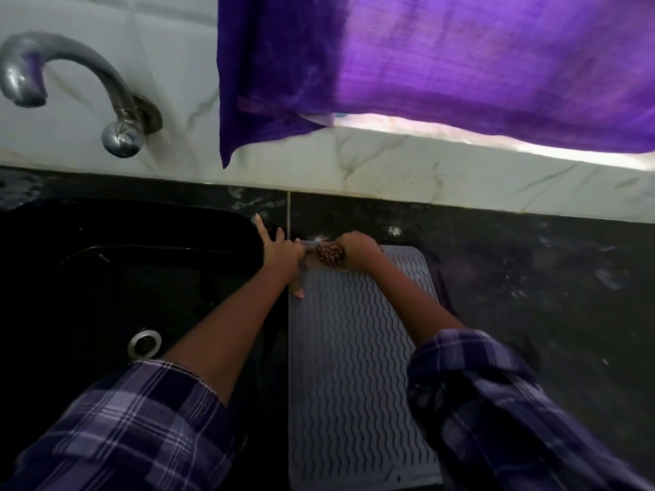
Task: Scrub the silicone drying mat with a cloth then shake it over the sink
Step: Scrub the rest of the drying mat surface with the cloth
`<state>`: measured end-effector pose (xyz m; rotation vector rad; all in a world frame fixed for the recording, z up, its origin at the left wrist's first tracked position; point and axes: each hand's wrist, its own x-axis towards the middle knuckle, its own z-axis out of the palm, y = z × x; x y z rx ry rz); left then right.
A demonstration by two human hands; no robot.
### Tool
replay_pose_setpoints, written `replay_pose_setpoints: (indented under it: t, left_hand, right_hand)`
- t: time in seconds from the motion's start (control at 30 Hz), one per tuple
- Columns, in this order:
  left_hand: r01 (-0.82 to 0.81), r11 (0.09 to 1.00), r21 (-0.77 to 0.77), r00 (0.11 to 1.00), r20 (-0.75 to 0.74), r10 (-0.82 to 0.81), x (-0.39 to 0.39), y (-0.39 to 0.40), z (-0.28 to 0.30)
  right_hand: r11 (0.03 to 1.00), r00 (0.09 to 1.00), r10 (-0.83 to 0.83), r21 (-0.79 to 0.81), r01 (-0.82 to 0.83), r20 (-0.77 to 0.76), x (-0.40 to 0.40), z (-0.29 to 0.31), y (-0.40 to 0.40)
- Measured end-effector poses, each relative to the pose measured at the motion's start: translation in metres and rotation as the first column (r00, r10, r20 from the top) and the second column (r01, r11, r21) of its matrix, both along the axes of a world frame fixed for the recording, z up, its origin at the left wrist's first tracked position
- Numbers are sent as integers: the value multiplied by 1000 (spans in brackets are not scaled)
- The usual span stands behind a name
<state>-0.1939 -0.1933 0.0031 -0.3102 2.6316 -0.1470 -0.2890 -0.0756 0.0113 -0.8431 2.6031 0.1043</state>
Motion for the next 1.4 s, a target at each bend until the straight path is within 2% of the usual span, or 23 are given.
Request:
replay_pose_setpoints:
  t: [0.07,0.1,0.17,0.2,0.27,0.3,0.4,0.53,0.63,0.7,0.77,0.8,0.87,0.93,0.97,1.0,1.03,1.1,1.13,1.17,1.27,1.33,1.4]
  left_hand:
    - [-1,1000,-12,1000,19,1,0,-1,-1]
    - [-7,1000,-13,1000,6,8,-1,-2,-3]
    - [-13,1000,-14,1000,-13,13,-2,-3,-5]
    - [-16,1000,-11,1000,-14,16,-2,-2,-4]
    - [-23,1000,-15,1000,7,23,-3,0,-2]
    - [-22,999,-26,999,24,23,-4,2,0]
    - [-39,999,-23,999,2,39,-4,3,-3]
    - [-39,999,-12,999,-7,39,-3,-1,-5]
    - [-63,998,10,998,-31,63,-3,-2,-4]
    - [-54,998,8,998,-9,55,-1,-2,0]
    - [-34,999,19,999,-14,35,4,-2,3]
    - [-23,999,26,999,-25,24,6,-4,4]
    - [-10,998,55,999,-43,12,9,-8,2]
    - [7,998,68,999,-37,-4,13,-10,2]
    - [18,998,60,999,-29,-16,14,-9,3]
    - [26,998,49,999,-26,-24,14,-7,3]
    - [31,999,33,999,-25,-30,14,-6,3]
    - [33,999,0,999,-9,-33,12,-3,4]
    - [35,999,-13,999,4,-35,11,-2,4]
    - [42,999,-27,999,17,-41,9,-1,3]
    - [64,997,-33,997,39,-62,4,1,3]
    - [62,998,11,998,-14,-62,2,2,2]
    - [44,990,135,990,-136,-25,0,0,-2]
  right_hand:
    - [998,998,-52,43,51,34,13,-15,10]
    - [998,997,-57,-8,57,58,23,-20,20]
    - [987,990,45,-160,-23,133,49,-21,47]
    - [983,978,122,-155,-96,168,56,-16,60]
    - [989,961,138,24,-148,240,47,0,64]
    - [993,969,80,61,-97,233,37,5,57]
    - [989,996,-73,-125,80,60,11,9,23]
    - [987,988,-20,-158,-4,-151,42,-15,13]
    - [911,996,78,-409,-50,51,90,-17,49]
    - [950,967,217,-254,-179,131,116,-12,70]
    - [977,960,211,-27,-210,183,108,-1,79]
    - [985,958,168,-10,-170,234,98,8,77]
    - [988,904,76,-153,-12,421,74,29,76]
    - [929,727,-13,-260,262,686,56,41,83]
    - [898,622,-48,-239,370,781,51,42,87]
    - [896,595,-83,-202,396,799,45,39,90]
    - [919,665,-128,-163,358,736,40,33,91]
    - [974,898,-150,-94,205,413,33,15,90]
    - [980,951,-150,-86,179,272,33,10,90]
    - [972,957,-156,-134,193,245,36,6,91]
    - [934,917,-61,-300,192,395,52,4,105]
    - [936,913,-77,-288,205,401,59,1,125]
    - [935,937,-136,-271,229,321,65,-5,142]
